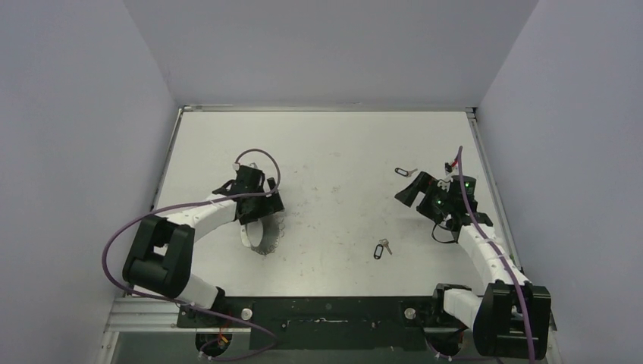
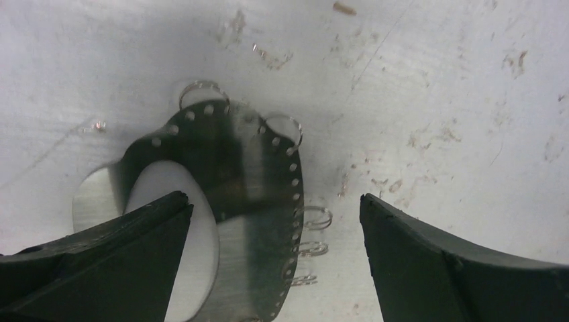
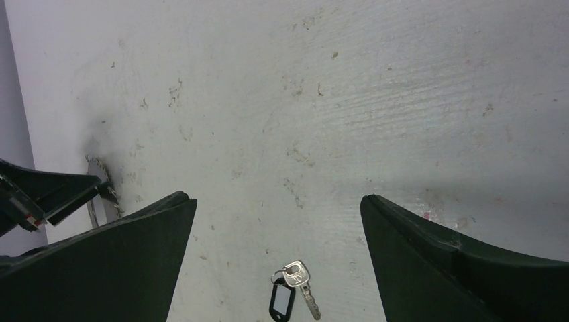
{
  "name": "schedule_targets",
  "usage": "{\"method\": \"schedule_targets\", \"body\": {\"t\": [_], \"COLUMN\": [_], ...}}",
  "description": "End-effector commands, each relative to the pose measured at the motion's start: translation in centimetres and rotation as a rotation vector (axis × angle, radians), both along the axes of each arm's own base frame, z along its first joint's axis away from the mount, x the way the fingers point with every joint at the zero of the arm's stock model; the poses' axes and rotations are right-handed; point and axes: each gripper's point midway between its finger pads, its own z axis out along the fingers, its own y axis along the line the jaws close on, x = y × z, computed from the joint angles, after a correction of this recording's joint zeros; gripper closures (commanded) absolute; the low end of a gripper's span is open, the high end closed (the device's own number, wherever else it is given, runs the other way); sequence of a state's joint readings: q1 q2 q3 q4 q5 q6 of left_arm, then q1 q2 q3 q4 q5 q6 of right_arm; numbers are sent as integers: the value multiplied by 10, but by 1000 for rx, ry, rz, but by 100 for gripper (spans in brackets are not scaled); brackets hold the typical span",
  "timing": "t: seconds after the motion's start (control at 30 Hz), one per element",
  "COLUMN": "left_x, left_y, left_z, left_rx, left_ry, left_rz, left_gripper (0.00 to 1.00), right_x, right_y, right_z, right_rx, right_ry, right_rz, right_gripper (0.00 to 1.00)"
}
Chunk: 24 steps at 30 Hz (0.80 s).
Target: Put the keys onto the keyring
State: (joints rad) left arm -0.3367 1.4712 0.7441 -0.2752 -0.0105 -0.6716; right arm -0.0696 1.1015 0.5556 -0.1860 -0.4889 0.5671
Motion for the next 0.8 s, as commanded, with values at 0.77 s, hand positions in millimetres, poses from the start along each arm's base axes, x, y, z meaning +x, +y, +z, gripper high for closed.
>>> {"method": "schedule_targets", "body": {"t": [0.77], "left_x": [-39], "left_y": [-237], "left_z": [18], "left_rx": [-124], "left_ry": [-130], "left_rz": [-543], "left_gripper": [7], "right_x": [-5], "right_y": [23], "right_z": [8], "right_rx": [-17], "right_ry": [-30], "right_rz": [138], "right_gripper": [0]}}
